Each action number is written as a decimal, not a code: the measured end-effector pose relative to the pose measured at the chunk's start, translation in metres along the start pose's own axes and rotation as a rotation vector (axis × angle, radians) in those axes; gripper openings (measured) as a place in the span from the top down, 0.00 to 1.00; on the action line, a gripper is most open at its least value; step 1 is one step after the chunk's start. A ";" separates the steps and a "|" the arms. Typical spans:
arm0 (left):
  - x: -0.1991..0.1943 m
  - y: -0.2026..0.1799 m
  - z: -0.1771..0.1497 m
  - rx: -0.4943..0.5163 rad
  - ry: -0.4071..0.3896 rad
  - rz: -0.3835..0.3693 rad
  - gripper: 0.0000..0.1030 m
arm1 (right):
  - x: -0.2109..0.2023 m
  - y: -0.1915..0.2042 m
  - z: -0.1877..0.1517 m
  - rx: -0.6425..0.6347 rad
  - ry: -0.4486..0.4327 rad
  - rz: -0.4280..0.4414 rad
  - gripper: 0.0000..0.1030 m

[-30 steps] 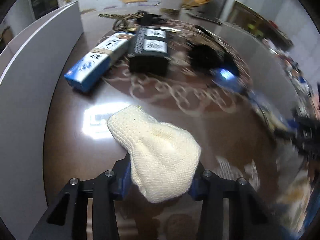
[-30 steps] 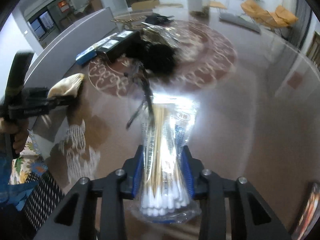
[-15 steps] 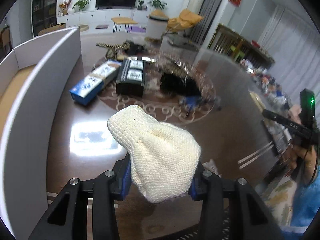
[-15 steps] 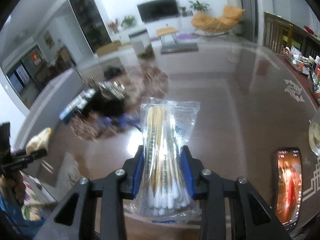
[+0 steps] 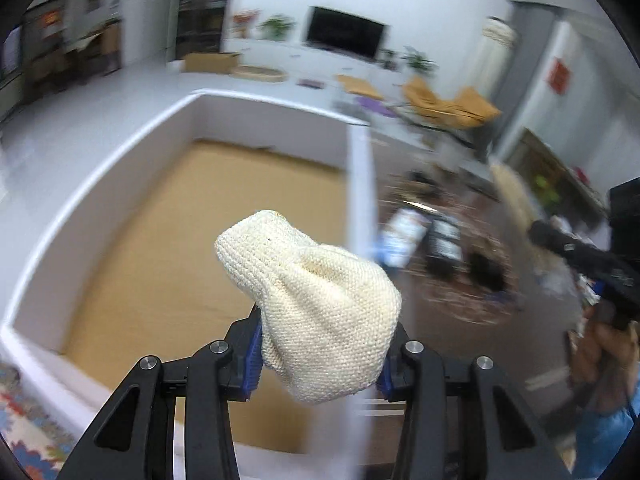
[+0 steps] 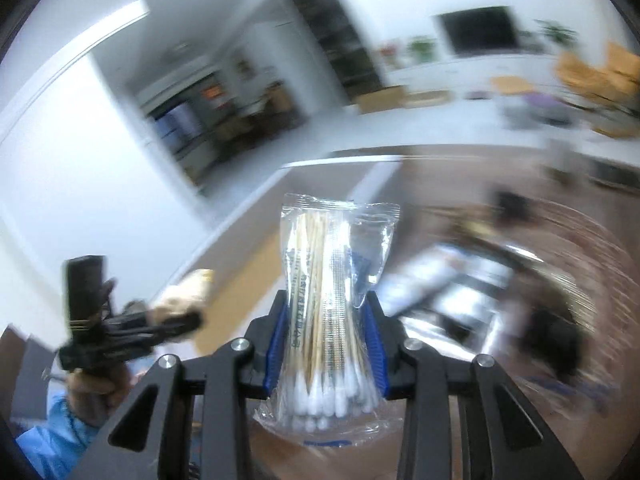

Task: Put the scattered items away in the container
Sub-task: 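Carry glove and swab bag into the white container and open both grippers, then withdraw both grippers from the container back over the table, then grasp the blue-and-white medicine box with the left gripper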

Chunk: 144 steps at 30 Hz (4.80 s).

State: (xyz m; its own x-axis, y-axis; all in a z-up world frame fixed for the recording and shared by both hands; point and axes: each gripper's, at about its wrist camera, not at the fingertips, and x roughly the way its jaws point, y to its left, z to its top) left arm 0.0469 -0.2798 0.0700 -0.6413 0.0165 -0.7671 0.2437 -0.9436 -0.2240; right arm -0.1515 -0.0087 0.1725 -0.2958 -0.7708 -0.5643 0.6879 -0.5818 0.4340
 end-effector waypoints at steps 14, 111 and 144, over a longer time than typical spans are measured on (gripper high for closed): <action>0.052 0.106 0.006 -0.099 0.142 0.234 0.47 | 0.195 0.123 -0.017 -0.277 0.262 -0.026 0.22; 0.128 -0.212 -0.071 0.317 0.214 0.079 0.15 | -0.146 -0.169 -0.105 0.081 -0.065 -0.707 0.01; 0.218 -0.202 0.018 0.400 0.142 0.237 0.00 | -0.069 -0.196 -0.161 0.040 0.154 -0.663 0.00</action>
State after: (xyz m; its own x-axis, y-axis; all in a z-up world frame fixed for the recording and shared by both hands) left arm -0.1551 -0.0912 -0.0411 -0.4891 -0.1955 -0.8500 0.0541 -0.9795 0.1941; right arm -0.1589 0.2004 0.0132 -0.5464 -0.2042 -0.8122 0.3679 -0.9297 -0.0138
